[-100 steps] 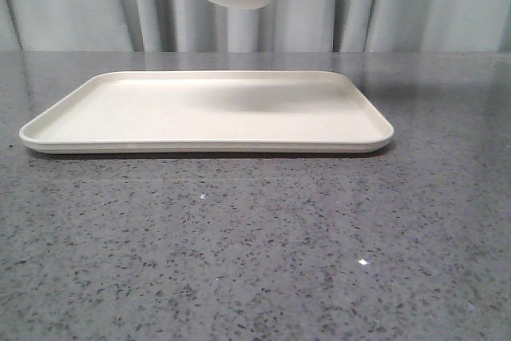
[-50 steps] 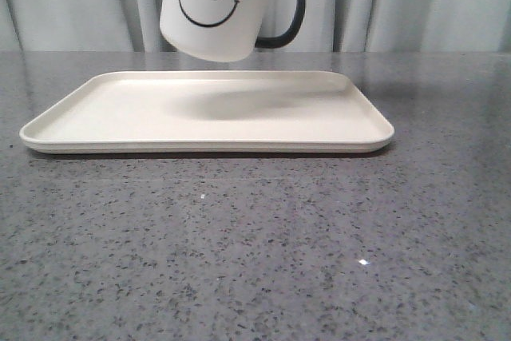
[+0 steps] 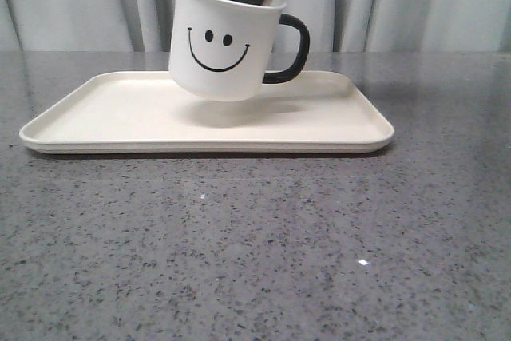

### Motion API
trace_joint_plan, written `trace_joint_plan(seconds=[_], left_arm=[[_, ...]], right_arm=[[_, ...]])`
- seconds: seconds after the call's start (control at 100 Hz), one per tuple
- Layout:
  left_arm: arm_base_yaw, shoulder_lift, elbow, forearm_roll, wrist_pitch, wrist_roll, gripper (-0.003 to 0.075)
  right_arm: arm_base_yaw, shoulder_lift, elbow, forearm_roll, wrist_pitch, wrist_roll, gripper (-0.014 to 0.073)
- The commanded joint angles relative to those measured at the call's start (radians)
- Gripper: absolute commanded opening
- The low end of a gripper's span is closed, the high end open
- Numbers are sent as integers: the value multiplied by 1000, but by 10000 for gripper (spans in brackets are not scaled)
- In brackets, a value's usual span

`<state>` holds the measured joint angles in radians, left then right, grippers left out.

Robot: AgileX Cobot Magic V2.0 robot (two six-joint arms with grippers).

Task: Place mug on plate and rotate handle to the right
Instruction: 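Lower the mug back onto the tray with the right gripper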

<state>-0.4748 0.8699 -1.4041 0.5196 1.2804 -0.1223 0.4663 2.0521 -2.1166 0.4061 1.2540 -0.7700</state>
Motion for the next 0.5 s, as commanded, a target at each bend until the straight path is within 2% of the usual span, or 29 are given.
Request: trace_joint_plan(seconds=[0.0,0.49], left_arm=[[-4,-3,-20,30,-20,-10,-20],[-4,-3,-20,16,-20,-10,-20]], right_arm=[[2,-60,-25,33,82,-18,-113],[2,-20,-25,33,82,-17,-113]])
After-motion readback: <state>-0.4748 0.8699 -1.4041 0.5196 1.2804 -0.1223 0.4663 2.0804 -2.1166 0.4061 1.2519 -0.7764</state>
